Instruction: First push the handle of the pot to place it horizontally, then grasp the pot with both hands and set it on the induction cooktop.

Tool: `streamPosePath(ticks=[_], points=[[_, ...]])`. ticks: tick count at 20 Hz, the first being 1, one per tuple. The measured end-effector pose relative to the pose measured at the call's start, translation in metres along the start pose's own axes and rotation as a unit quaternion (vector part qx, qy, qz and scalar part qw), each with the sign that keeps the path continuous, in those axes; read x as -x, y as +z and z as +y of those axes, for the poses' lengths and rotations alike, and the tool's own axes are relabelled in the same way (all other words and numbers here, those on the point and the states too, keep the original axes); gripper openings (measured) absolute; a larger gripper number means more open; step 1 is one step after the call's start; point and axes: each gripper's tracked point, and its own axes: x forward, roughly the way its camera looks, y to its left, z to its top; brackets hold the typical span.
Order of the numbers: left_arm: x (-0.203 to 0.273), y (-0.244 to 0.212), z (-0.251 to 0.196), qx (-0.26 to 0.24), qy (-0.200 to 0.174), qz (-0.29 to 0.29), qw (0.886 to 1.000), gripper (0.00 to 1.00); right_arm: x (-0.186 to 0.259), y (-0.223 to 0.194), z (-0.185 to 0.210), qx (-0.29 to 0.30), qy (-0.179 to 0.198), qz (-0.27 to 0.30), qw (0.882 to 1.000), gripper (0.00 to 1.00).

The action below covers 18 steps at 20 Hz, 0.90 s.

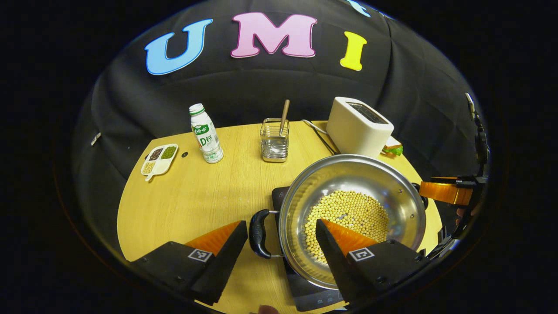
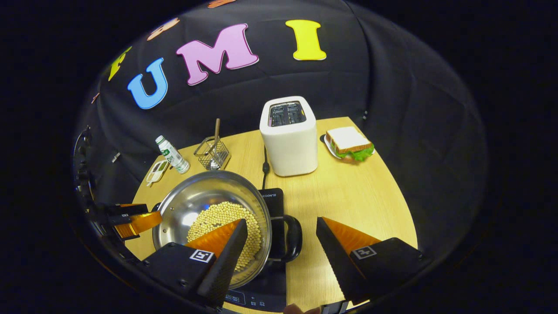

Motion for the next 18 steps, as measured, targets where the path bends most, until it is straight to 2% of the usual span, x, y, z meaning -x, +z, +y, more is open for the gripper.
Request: streamPosePath(ticks=[5, 8, 14, 18], points=[[0.057, 0.026, -0.003, -0.03, -0.001, -0.07, 0.997, 0.97, 0.051, 0.033, 0.014, 0.013, -0.006, -0.078, 0.997, 0.99], [0.094, 0.039, -0.003, -0.024, -0.001, -0.116, 0.993, 0.97, 0.083, 0.054, 0.024, 0.007, -0.009, -0.123, 0.992, 0.99], [0.162, 0.056, 0.023, -0.001, 0.024, -0.189, 0.982, 0.97, 0.152, 0.093, 0.04, 0.01, -0.029, -0.214, 0.976, 0.98], [0.214, 0.073, 0.046, -0.004, 0.048, -0.246, 0.968, 0.97, 0.2, 0.112, 0.063, 0.035, -0.03, -0.271, 0.961, 0.98]])
